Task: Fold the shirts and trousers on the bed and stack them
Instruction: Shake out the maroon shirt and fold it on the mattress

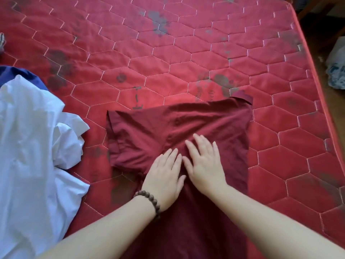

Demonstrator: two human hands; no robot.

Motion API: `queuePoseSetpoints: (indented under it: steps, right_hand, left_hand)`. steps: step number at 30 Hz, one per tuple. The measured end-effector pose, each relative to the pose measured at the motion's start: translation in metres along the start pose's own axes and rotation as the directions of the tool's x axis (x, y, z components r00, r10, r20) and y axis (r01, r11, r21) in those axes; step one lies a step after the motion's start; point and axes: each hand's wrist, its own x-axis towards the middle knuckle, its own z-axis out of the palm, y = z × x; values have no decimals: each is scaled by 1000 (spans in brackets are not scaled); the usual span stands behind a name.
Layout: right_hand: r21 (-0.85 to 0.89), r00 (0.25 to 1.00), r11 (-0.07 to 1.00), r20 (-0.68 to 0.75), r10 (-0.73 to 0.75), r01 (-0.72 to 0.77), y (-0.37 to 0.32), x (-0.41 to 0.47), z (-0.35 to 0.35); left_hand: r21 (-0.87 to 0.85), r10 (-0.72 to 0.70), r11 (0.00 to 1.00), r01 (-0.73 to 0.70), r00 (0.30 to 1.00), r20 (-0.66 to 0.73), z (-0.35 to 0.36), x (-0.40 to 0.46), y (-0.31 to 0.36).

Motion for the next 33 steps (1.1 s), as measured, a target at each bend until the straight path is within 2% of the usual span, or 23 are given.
queuePoseSetpoints:
  steps: [2, 3, 6, 8, 9, 11, 14, 16, 18, 21, 24, 25, 27, 29, 33]
  right_hand:
    - [-114, 993, 993, 116, -9, 22, 10, -13, 9]
    - [-163, 990, 986, 132, 42, -20, 23, -16, 9]
    - [-272, 951, 927, 100, 292, -256, 58, -27, 0]
    - [-267, 936, 905, 31, 350, -329, 57, -43, -6]
    - [-228, 948, 923, -4, 318, -310, 46, -53, -8]
    - [-135, 981, 972, -32, 190, -193, 11, -79, -4]
    - [-65, 997, 997, 61, 55, -51, -43, -123, 12]
    - [-93, 987, 993, 135, 87, -74, -56, -149, 20]
    - [-121, 978, 985, 158, 140, -121, -49, -169, 21]
    - [-177, 955, 953, 124, 269, -245, -28, -200, 18]
    - [-201, 920, 907, 55, 388, -370, -35, -230, 15]
    - [-193, 927, 914, 47, 372, -357, -48, -239, 16]
    - [-160, 963, 956, 69, 261, -247, -82, -260, 24]
    - [-125, 976, 978, 114, 184, -170, -114, -282, 37]
    - [-101, 950, 953, 104, 295, -285, -127, -323, 52]
  left_hand:
    - [139, -42, 990, 32, 997, 69, 10, -8, -14]
    - [177, -73, 982, 60, 995, 68, 12, -11, -27]
    - [260, -213, 946, 194, 976, 44, 6, -21, -54]
    - [282, -282, 920, 273, 959, -9, 0, -31, -51]
    - [274, -267, 924, 266, 963, -34, -1, -38, -43]
    - [230, -136, 962, 143, 990, -47, 4, -54, -16]
    - [184, 63, 980, -74, 996, 64, 18, -88, 24]
    - [178, 52, 981, -80, 986, 156, 24, -110, 27]
    - [185, 16, 981, -50, 983, 182, 24, -129, 10]
    - [233, -83, 972, 45, 984, 158, 20, -154, -20]
    - [278, -175, 951, 134, 976, 128, 17, -173, -22]
    - [261, -142, 960, 105, 982, 127, 18, -181, -13]
    - [200, 16, 979, -46, 989, 148, 26, -202, 11]
    - [158, 121, 975, -154, 972, 203, 34, -228, 30]
    - [135, 90, 984, -116, 979, 185, 44, -272, 27]
